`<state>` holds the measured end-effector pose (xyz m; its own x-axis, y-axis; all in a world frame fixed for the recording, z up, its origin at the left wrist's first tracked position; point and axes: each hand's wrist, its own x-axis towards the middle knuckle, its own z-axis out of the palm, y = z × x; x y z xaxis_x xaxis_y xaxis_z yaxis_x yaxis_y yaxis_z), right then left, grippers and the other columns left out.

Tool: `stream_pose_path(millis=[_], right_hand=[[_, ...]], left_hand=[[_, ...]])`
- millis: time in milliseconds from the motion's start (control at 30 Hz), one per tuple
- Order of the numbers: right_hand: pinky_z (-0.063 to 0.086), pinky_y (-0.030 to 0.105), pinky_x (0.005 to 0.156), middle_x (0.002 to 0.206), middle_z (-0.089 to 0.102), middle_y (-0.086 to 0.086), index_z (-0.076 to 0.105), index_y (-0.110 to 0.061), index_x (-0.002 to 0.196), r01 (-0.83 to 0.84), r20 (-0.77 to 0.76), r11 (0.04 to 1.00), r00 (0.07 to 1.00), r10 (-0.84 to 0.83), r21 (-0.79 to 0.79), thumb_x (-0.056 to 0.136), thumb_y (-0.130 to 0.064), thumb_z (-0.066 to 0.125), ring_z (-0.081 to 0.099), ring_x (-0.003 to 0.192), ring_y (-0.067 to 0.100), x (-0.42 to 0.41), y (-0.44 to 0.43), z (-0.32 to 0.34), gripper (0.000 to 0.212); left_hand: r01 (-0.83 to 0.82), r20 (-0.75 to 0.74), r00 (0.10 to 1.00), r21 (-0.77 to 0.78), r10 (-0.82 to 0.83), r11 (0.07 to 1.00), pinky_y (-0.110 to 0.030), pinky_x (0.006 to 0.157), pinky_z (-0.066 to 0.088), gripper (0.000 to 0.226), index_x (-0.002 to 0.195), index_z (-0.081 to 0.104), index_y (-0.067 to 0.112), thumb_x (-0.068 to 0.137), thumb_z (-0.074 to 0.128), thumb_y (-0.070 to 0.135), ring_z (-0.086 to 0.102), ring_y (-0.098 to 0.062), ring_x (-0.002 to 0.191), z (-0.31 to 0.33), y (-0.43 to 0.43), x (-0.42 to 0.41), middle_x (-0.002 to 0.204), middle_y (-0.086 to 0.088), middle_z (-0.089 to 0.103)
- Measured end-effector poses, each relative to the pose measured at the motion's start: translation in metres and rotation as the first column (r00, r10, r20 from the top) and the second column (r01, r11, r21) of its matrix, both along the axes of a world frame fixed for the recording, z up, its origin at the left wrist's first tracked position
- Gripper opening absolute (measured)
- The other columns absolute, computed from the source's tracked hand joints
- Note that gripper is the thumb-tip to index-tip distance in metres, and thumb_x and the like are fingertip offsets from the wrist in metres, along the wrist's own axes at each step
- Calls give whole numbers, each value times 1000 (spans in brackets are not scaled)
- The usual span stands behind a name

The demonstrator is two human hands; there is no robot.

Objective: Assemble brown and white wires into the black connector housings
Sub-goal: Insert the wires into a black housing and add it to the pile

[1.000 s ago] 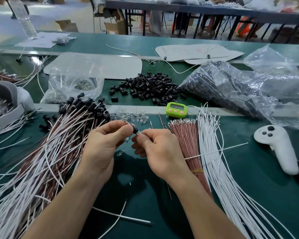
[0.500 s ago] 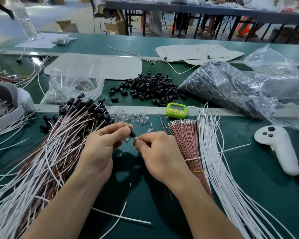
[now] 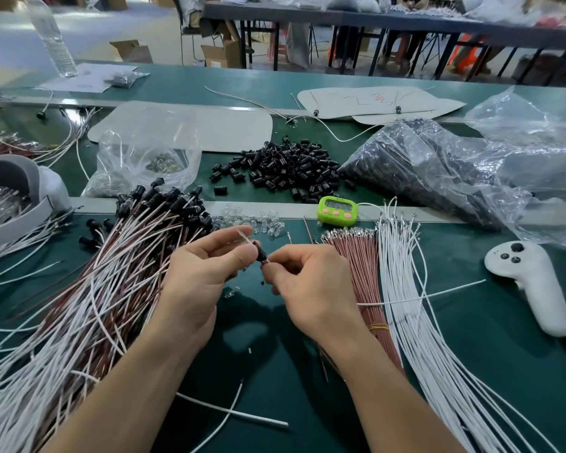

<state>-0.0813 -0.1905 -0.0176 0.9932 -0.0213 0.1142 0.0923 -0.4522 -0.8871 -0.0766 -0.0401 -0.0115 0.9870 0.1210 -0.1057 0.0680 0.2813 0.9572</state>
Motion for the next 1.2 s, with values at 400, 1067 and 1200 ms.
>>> stream_pose_path(millis=[400, 1067, 1200], right_hand=[[61, 31, 61, 67, 76, 3, 78, -15, 79, -24, -142, 976, 988, 56, 218, 93, -10, 71, 71, 56, 14, 0, 5, 1, 17], [64, 43, 73, 66, 75, -3, 78, -20, 72, -26, -135, 996, 990, 37, 80, 88, -18, 75, 74, 62, 12, -1, 4, 3, 17], [64, 44, 74, 65, 75, -3, 77, -19, 68, -27, -140, 994, 989, 42, 109, 87, -11, 74, 74, 60, 10, -1, 5, 3, 21]], left_hand=[[-47, 46, 998, 91, 43, 995, -15, 66, 54, 26, 77, 82, 15, 74, 79, -10, 71, -6, 71, 0, -4, 0, 82, -1, 79], [-116, 35, 992, -33, 117, 993, -13, 65, 49, 16, 73, 83, 21, 58, 81, 23, 71, -5, 74, 3, -2, 0, 80, -1, 79], [-165, 57, 984, -41, 168, 985, -10, 62, 49, 14, 68, 82, 23, 54, 83, 20, 69, -3, 67, 2, 0, 2, 71, 3, 76]])
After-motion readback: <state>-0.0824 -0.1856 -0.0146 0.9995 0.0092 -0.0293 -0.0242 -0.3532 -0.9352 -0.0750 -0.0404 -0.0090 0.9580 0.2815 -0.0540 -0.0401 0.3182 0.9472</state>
